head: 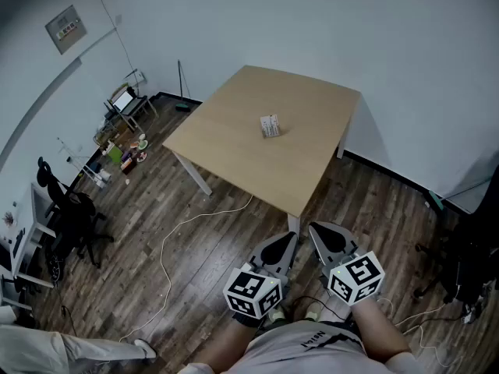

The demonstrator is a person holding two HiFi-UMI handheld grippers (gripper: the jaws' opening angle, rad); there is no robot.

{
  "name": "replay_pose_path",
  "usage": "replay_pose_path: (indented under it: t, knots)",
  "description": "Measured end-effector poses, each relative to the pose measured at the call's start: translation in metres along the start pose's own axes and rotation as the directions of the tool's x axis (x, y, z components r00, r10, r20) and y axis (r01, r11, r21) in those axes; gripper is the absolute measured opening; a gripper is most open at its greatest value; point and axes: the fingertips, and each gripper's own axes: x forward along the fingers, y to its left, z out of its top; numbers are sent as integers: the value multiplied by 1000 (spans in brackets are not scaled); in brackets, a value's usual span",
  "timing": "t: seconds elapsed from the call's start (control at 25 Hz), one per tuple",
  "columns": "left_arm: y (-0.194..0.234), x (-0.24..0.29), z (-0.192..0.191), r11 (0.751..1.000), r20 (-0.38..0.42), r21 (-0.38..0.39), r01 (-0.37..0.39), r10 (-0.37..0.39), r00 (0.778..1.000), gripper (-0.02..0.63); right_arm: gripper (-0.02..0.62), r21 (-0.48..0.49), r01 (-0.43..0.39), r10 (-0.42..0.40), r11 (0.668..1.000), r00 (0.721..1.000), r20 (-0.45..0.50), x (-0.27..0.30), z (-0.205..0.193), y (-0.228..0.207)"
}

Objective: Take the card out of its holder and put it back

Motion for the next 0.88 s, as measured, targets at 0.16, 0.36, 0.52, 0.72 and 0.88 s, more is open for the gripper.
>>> replay_pose_path:
  t: [0.16, 0.36, 0.52, 0.72, 0.88]
  knots:
    - [6, -3, 2, 1000, 0, 1, 2, -2, 1000, 12, 12, -15, 8, -8, 1000, 1000, -5, 5, 3, 5]
    - [14, -9, 1, 1000, -6, -5, 0, 0, 1000, 12, 12, -3, 5, -5, 1000, 1000, 0, 7, 2, 12]
    - [24, -15, 1, 1000, -4, -9, -12, 12, 1000, 12, 12, 7, 20, -20, 1000, 1000, 9, 6, 3, 13]
    - [51, -28, 4, 999, 17, -6, -44, 44, 999, 12, 12, 30, 37, -38, 999, 999, 33, 8, 5, 14]
    - [77, -35, 6, 998, 26, -7, -60, 61, 998, 12, 12, 34, 48, -49, 998, 998, 38, 19, 6, 17]
